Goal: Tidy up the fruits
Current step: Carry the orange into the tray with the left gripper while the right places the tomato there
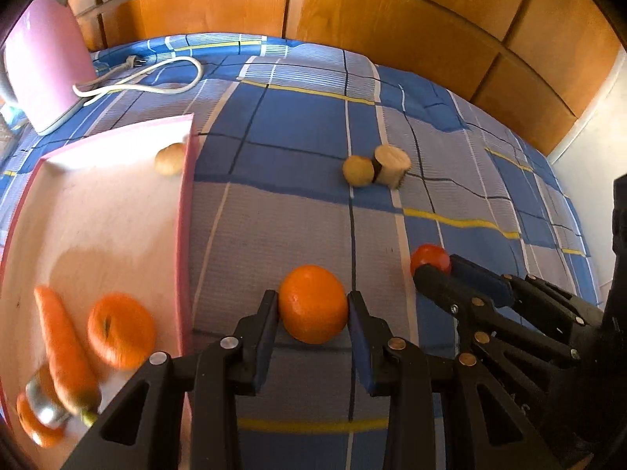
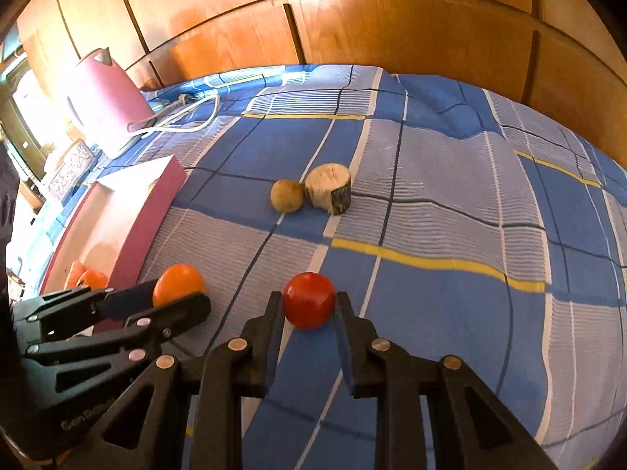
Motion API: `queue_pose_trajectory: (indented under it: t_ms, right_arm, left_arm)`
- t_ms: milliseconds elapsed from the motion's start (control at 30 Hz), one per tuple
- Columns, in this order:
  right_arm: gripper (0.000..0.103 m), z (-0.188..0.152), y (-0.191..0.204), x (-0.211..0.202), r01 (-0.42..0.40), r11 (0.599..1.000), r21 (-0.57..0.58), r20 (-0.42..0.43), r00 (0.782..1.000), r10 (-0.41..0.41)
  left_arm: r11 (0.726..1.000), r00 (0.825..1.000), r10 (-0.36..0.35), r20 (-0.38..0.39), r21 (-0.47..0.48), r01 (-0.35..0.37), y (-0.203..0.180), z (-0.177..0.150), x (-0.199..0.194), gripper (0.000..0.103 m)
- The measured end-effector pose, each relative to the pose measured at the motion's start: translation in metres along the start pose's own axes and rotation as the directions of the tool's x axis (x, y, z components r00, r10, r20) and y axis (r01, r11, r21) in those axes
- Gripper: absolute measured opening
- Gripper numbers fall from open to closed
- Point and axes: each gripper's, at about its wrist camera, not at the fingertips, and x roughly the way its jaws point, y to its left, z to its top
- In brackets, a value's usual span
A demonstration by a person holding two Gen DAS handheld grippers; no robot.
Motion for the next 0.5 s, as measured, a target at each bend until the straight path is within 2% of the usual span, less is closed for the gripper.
queue_pose_trajectory:
  t_ms: [133, 500]
  right_arm:
    - [0.025, -0.011, 0.008, -0.005, -0.002, 1.0, -0.018, -0.008, 1.0, 0.002]
    - [0.025, -0.034, 0.019, -0.016, -0.011, 1.0, -0.024, -0.022, 1.0, 0.01]
  left_arm:
    - [1.0, 1.0, -0.005, 0.006, 0.004, 0.005, 0.0, -0.011, -0.011, 0.035]
    - [1.0, 0.996, -0.012, 0.086, 0.004, 0.011, 0.004, -0.033, -0.055, 0.035]
